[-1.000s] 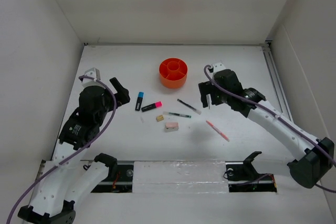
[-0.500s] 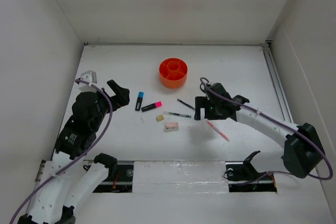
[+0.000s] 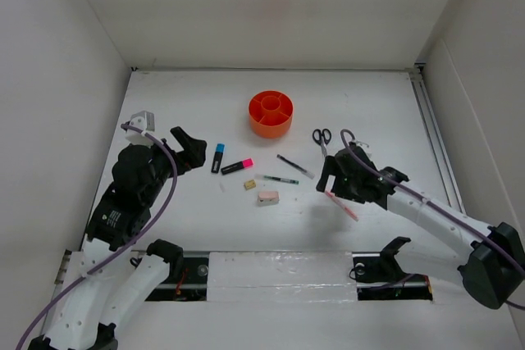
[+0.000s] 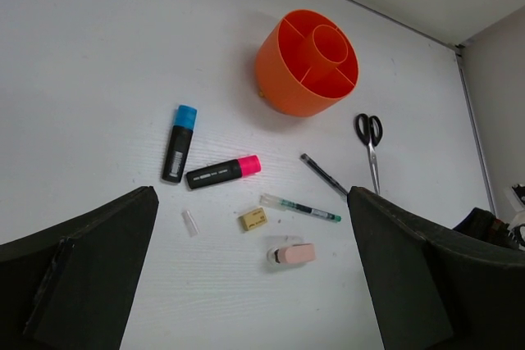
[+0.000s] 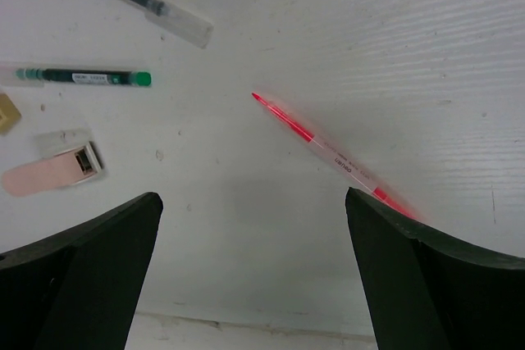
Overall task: Sort the stationery into containers
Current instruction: Move the pen to the center of the board, then pick up the pen from the center of the board.
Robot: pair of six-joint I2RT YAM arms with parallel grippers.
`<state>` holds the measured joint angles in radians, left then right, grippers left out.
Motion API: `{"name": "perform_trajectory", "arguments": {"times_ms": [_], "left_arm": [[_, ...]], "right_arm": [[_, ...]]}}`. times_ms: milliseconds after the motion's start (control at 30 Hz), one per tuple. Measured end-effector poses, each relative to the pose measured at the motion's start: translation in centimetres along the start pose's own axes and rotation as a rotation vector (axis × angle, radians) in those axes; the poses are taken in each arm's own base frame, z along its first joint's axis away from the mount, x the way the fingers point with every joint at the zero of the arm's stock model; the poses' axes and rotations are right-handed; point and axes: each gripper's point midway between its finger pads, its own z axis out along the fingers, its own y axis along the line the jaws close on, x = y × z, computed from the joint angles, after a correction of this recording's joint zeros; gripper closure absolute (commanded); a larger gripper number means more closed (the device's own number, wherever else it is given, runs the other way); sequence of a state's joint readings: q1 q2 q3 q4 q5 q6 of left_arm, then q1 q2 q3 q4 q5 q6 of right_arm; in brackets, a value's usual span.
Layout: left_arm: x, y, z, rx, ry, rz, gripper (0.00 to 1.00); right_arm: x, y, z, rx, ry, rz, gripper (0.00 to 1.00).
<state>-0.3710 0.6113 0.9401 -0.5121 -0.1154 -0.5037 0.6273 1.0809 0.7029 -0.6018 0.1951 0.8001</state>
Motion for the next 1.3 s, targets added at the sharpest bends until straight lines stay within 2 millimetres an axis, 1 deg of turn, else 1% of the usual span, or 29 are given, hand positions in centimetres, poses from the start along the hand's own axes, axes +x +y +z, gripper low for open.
{"name": "perform_trajectory", "arguments": {"times_ms": [67,167,267,400,467,533,667,867,1200,1300], "left_arm": [[0.0,-0.1,-0.1,0.006,-0.001,0.003,0.00],[-0.2,-0.2,-0.5,0.018,-0.013,0.004,0.00],[-0.5,-0.3,-0.9,0.031,-0.030,0.003,0.00],[-0.5,-0.3,-0.9,0.035,-0.035,0.002,0.00],[-0.5,-0.4,-0.9,0.038,-0.034,0.002,0.00],[-0.5,-0.4,-1.0,0.040,-0.036,0.002,0.00],[-0.6,-0.5,-1.2,0.048,-0.044,0.000,0.00],[-0.7,-0.5,-1.4,0.053,-0.050,-0.001,0.00],[-0.9,-0.8,-1.6,0.069,-0.056,0.005,0.00],[-1.0,-0.8,-1.9,0.076,-0.068,0.004,0.00]], "right_arm": [[0.1,-0.2,0.3,0.015,0.008,0.025,0.00],[0.7,-1.2,0.8,0.049,0.015,0.077,0.00],[0.7,-2.1,0.6,0.078,-0.003,0.125,0.00],[0.0,-2.1,0.1,0.073,-0.042,0.174,0.00],[0.0,-2.2,0.3,0.076,-0.041,0.191,0.00],[0.6,-2.9,0.9,0.098,-0.024,0.201,0.00],[2.5,-4.4,1.9,0.148,0.026,0.219,0.00],[2.8,-4.5,2.1,0.162,0.035,0.240,0.00],[4.0,-4.9,3.0,0.211,0.107,0.203,0.00],[4.0,-4.7,3.4,0.227,0.130,0.186,0.03]]}}
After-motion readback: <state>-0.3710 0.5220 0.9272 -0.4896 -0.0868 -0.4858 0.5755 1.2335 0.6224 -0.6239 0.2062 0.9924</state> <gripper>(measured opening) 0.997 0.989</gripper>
